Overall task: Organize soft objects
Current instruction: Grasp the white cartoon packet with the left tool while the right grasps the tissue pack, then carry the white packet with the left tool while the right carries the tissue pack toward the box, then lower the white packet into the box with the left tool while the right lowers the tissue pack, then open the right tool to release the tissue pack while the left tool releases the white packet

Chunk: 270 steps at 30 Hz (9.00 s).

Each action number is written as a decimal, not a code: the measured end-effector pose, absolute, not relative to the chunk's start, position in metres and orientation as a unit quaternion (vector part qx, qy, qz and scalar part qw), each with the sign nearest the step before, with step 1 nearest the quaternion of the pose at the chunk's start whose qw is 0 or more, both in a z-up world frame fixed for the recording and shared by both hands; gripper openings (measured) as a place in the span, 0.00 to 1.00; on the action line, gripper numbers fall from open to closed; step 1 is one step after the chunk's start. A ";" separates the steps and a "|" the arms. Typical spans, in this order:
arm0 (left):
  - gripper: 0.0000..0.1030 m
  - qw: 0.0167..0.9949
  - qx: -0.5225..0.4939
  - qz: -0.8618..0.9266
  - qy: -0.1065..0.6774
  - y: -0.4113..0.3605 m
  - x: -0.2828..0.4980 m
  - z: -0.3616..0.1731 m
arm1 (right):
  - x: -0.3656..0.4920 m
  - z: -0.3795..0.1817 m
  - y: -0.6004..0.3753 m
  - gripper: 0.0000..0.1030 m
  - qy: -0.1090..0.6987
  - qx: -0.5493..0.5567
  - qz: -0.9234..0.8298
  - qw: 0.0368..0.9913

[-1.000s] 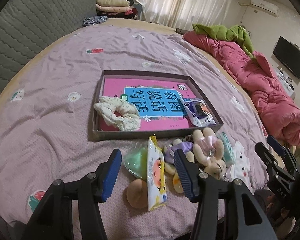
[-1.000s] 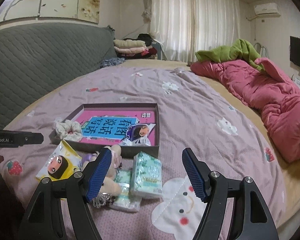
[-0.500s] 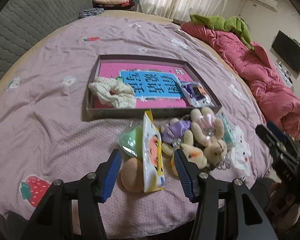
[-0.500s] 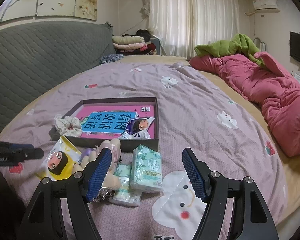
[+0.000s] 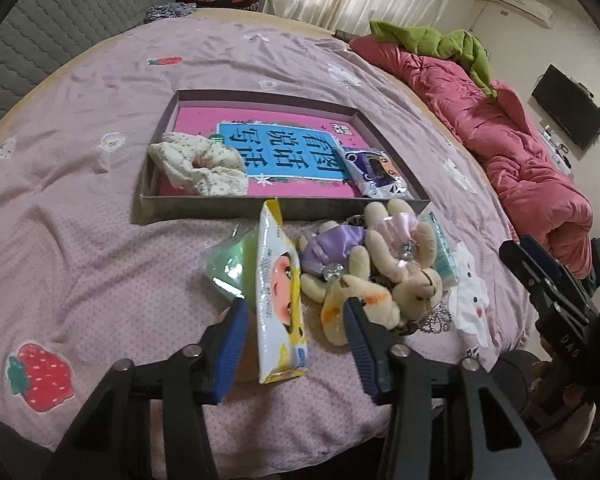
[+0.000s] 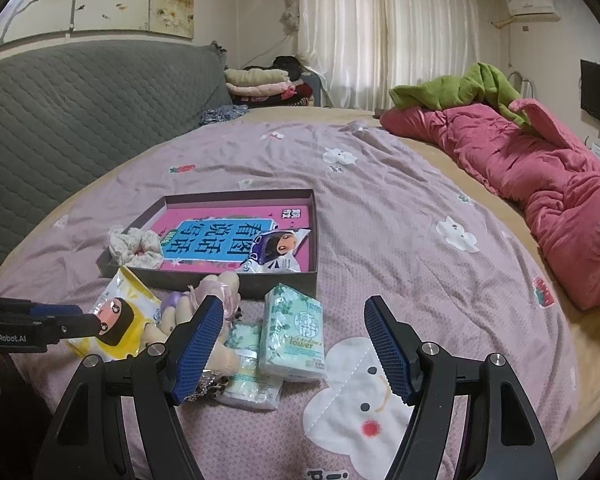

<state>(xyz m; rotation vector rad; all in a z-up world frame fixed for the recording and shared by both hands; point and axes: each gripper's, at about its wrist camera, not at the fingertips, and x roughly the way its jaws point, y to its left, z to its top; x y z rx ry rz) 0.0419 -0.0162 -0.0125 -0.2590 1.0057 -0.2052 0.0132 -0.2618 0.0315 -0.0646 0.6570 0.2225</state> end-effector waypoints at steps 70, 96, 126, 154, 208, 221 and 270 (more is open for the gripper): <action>0.14 0.851 -0.090 -0.067 0.513 -0.042 0.081 -0.047 | 0.072 -0.035 -0.279 0.45 0.396 0.062 0.171 0.900; 0.14 0.889 -0.121 -0.068 0.436 -0.020 0.072 0.006 | 0.058 0.012 -0.275 0.45 0.334 0.062 0.159 0.927; 0.14 0.907 -0.163 -0.071 0.382 0.026 0.115 0.026 | 0.083 0.046 -0.209 0.45 0.319 0.014 0.154 0.935; 0.14 0.889 -0.210 -0.080 0.400 0.057 0.167 -0.012 | 0.141 0.044 -0.134 0.45 0.340 -0.037 0.123 0.932; 0.16 0.850 -0.244 -0.112 0.454 0.048 0.199 -0.071 | 0.191 -0.048 -0.095 0.46 0.500 -0.107 0.097 0.854; 0.17 0.841 -0.235 -0.120 0.473 0.051 0.199 -0.068 | 0.188 -0.051 -0.095 0.47 0.515 -0.104 0.096 0.845; 0.40 0.865 -0.211 -0.098 0.443 0.072 0.192 -0.029 | 0.158 -0.007 -0.114 0.64 0.475 -0.081 0.089 0.872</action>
